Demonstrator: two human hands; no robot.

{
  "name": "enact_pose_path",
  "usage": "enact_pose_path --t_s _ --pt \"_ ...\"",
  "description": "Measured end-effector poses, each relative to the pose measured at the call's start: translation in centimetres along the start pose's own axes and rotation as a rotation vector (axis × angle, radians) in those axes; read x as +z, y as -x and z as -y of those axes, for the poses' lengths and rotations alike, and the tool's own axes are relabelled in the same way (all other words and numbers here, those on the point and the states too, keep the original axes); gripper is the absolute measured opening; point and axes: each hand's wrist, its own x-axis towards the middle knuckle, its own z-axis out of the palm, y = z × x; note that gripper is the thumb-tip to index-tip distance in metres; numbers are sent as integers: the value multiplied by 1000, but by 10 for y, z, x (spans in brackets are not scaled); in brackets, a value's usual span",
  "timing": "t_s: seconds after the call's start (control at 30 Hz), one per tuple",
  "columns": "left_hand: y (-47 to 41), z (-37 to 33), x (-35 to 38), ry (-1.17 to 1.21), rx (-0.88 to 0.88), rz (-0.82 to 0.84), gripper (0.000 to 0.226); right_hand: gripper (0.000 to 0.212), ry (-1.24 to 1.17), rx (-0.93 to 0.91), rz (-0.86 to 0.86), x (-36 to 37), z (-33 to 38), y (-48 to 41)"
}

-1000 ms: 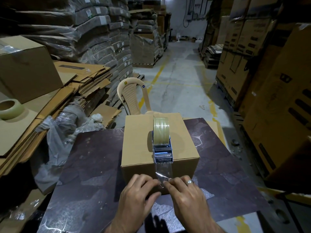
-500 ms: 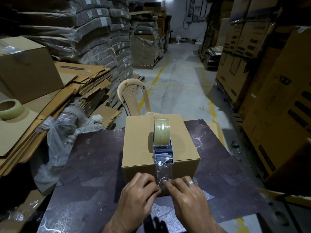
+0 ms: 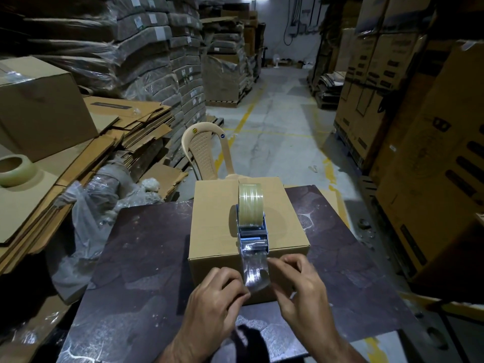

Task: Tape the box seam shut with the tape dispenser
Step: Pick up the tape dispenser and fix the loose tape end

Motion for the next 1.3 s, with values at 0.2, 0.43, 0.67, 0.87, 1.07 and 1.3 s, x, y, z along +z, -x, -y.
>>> enact_pose_path --t_s 0.2,0.43,0.67,0.87,1.07,1.3 --pt "1 -2 -1 21 -24 -2 14 40 29 10 86 1 -18 -6" --pt "0 -6 -1 33 -55 -10 13 32 -33 -66 131 5 -27 1" --pt "0 -5 1 36 -62 -12 12 27 -52 -80 90 9 -31 2" --pt "0 -7 0 60 -96 -7 8 12 -55 -81 110 10 -32 -2" --pt "-4 -12 -1 295 -404 -65 14 6 -103 -28 119 12 -30 -3" --pt "-6 -20 -1 454 -663 -130 29 10 -168 35 107 12 -27 -4"
